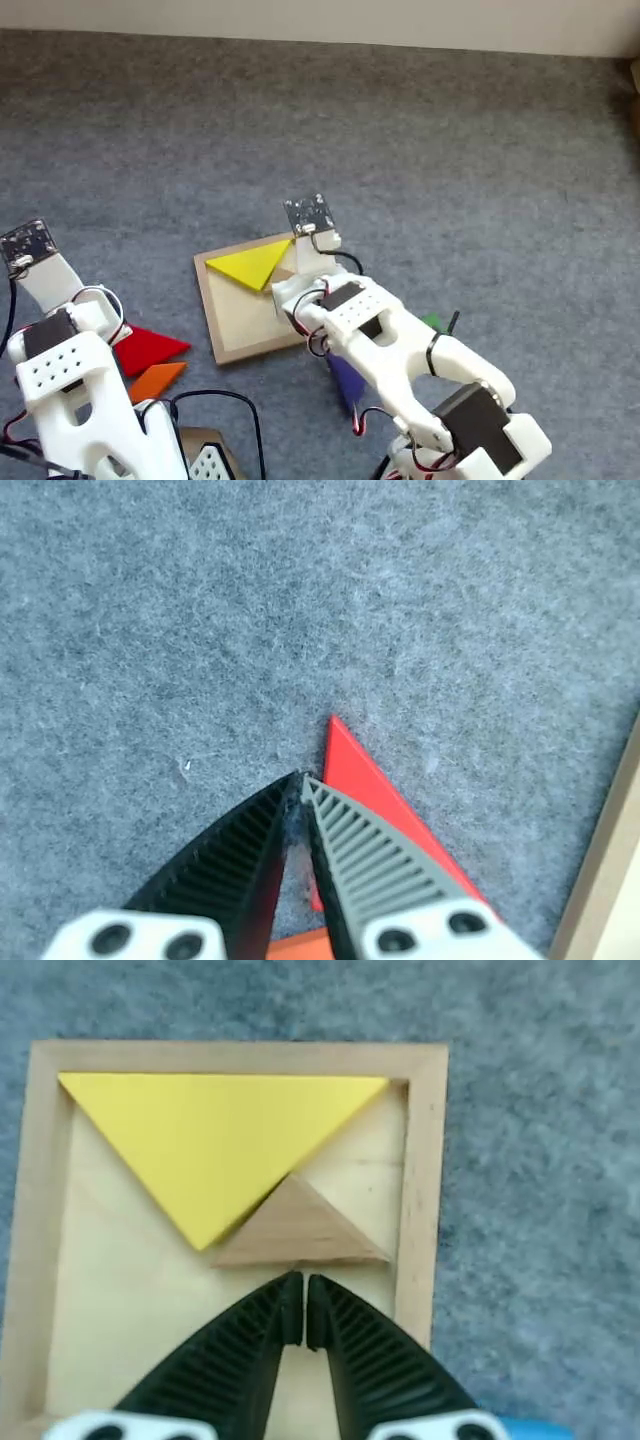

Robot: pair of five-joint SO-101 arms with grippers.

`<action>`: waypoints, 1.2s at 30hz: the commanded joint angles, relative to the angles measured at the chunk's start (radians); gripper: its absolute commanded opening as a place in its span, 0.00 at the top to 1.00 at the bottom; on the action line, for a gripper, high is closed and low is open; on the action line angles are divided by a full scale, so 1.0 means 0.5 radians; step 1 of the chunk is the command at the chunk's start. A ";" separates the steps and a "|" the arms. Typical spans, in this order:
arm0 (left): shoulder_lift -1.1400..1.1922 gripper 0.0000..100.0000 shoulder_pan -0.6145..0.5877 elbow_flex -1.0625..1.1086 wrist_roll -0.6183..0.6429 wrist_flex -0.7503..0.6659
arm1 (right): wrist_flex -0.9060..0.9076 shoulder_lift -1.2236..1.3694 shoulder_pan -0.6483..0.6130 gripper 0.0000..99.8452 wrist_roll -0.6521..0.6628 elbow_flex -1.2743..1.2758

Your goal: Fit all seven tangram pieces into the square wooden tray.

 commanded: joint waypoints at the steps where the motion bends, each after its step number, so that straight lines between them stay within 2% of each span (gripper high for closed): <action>1: -0.038 0.99 -0.008 -0.041 -0.003 -0.025 | 0.017 -0.213 -0.048 0.97 0.028 -0.078; 14: -0.038 0.99 -0.008 -0.041 -0.003 -0.025 | -0.008 -0.379 0.081 0.97 0.025 0.008; 21: -0.038 0.99 -0.008 -0.041 -0.003 -0.025 | -0.505 -0.115 -0.051 0.97 0.025 0.029; 28: -0.038 0.99 -0.008 -0.041 -0.003 -0.025 | -0.529 0.118 -0.103 0.97 0.037 0.023; 30: -0.038 0.99 -0.008 -0.041 -0.003 -0.025 | -0.462 0.084 -0.103 0.97 0.040 0.026; 36: -0.038 0.99 -0.008 -0.041 -0.003 -0.025 | 0.109 -0.127 -0.097 0.97 0.043 0.011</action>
